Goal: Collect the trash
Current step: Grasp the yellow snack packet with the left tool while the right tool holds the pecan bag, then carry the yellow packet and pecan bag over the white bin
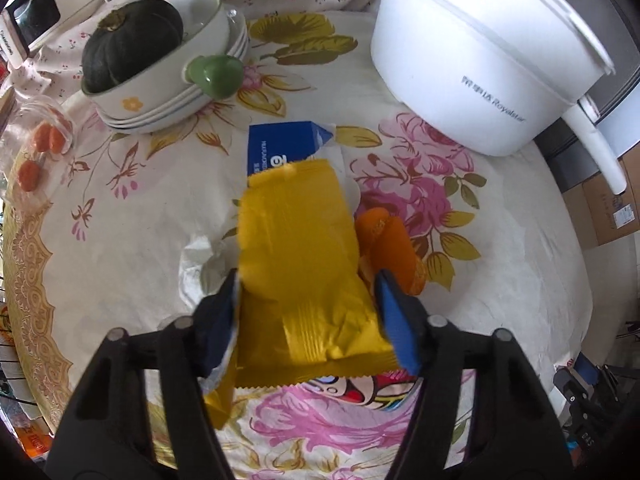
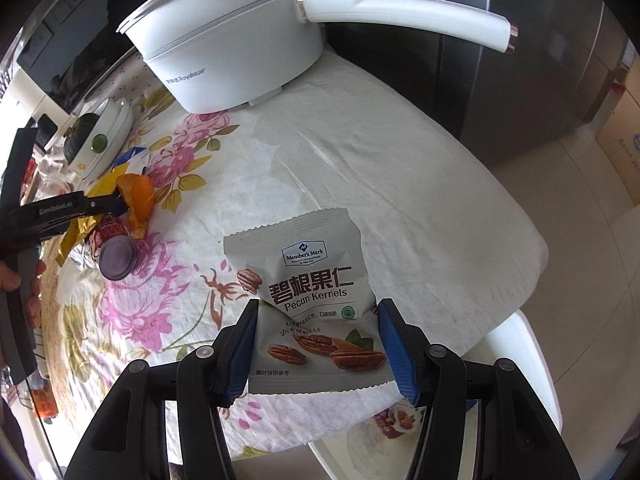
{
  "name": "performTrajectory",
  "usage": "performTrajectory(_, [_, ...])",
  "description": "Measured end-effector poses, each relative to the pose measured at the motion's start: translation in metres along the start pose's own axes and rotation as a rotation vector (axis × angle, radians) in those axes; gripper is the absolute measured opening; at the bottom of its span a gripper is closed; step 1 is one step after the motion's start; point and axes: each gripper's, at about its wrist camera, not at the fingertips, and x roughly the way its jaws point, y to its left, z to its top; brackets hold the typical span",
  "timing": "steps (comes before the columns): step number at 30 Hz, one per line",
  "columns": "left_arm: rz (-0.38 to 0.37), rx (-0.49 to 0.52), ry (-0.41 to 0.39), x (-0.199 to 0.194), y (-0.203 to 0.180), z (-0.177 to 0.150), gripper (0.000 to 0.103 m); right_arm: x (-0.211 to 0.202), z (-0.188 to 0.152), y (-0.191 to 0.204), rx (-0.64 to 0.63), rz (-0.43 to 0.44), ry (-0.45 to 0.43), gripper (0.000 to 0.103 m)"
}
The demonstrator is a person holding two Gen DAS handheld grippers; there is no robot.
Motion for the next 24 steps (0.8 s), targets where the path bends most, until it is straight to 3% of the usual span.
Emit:
performTrajectory(8, [-0.025,0.045,-0.084,-0.046,0.012,-0.023,0.060,-0.028,-0.012,0.010,-0.012,0.021,-0.040,0.059])
performTrajectory(16, [-0.149,0.096,-0.169,-0.102,0.014,-0.080,0.060,-0.061,-0.039,0.013,0.003,0.027,-0.057,0.059])
performTrajectory(24, [-0.285,0.102,-0.197,-0.116,-0.001,-0.138,0.060,-0.105,-0.081,0.000,0.014,0.003,-0.096,0.059])
